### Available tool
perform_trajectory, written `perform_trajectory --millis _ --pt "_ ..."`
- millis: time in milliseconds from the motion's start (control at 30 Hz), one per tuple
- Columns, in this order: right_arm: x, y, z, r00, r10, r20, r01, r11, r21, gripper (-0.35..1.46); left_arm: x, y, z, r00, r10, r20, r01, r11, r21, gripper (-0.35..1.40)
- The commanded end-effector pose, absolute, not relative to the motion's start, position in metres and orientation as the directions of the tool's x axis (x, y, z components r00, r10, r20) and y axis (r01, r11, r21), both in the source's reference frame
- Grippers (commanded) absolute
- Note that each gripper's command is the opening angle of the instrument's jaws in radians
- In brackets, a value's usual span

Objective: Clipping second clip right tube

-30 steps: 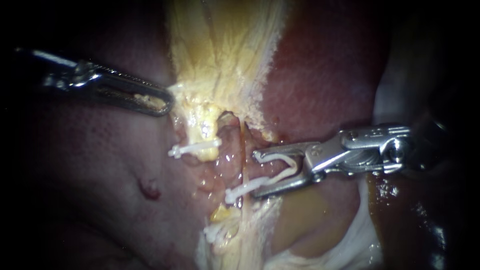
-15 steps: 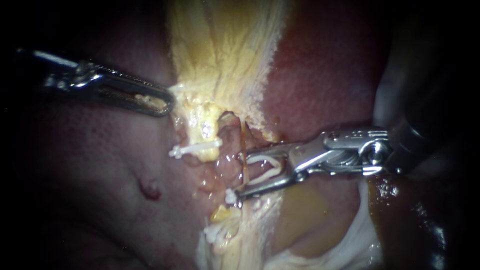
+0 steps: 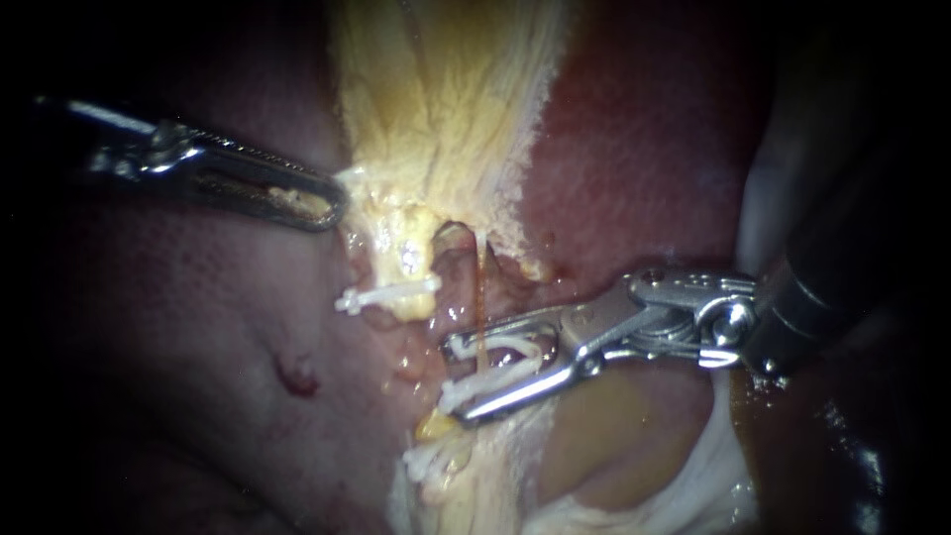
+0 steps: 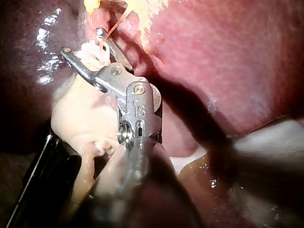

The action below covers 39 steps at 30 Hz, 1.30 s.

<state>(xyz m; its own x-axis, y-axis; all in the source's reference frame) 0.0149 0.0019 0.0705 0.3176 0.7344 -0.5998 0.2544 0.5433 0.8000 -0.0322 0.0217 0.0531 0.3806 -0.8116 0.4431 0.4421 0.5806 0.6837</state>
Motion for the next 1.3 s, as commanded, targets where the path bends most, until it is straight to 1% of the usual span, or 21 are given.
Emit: perform_trajectory --millis 33,267,400,567,833,967,1067,1133,1233,1300 --pt "0.0149 0.0019 0.0702 0.315 0.733 -0.603 0.264 0.543 0.797 0.48 -0.0322 0.0217 0.0531 0.381 -0.812 0.443 0.442 0.581 0.684 -0.35" --pt "0.0154 0.0009 0.0685 0.301 0.739 -0.603 0.315 0.520 0.794 0.48 -0.0322 0.0217 0.0533 0.381 -0.811 0.444 0.442 0.581 0.683 -0.35" --pt "0.0156 0.0005 0.0680 0.305 0.739 -0.601 0.329 0.511 0.794 0.47 -0.0322 0.0217 0.0533 0.381 -0.811 0.444 0.442 0.581 0.683 -0.35" --pt "0.0156 0.0005 0.0680 0.306 0.737 -0.602 0.333 0.509 0.794 0.46 -0.0323 0.0217 0.0534 0.381 -0.811 0.444 0.443 0.581 0.683 -0.35" --pt "0.0146 0.0006 0.0679 0.306 0.742 -0.597 0.328 0.507 0.797 0.31 -0.0323 0.0216 0.0534 0.381 -0.811 0.444 0.443 0.581 0.683 -0.35" --pt "0.0144 0.0007 0.0679 0.306 0.742 -0.597 0.328 0.506 0.798 0.20 -0.0323 0.0216 0.0534 0.381 -0.811 0.444 0.443 0.581 0.683 -0.35" --pt "0.0143 0.0007 0.0679 0.307 0.741 -0.597 0.329 0.506 0.797 0.07 -0.0323 0.0216 0.0534 0.381 -0.811 0.444 0.443 0.581 0.683 -0.35" --pt "0.0141 0.0007 0.0679 0.307 0.741 -0.597 0.330 0.506 0.797 -0.05 -0.0323 0.0216 0.0534 0.381 -0.811 0.444 0.443 0.581 0.683 -0.35" --pt "0.0140 0.0007 0.0680 0.306 0.745 -0.592 0.329 0.501 0.801 -0.27 -0.0323 0.0216 0.0534 0.381 -0.811 0.444 0.443 0.581 0.683 -0.35" --pt "0.0140 0.0008 0.0680 0.305 0.746 -0.592 0.327 0.502 0.801 -0.35 -0.0323 0.0216 0.0534 0.381 -0.811 0.444 0.443 0.581 0.683 -0.35"
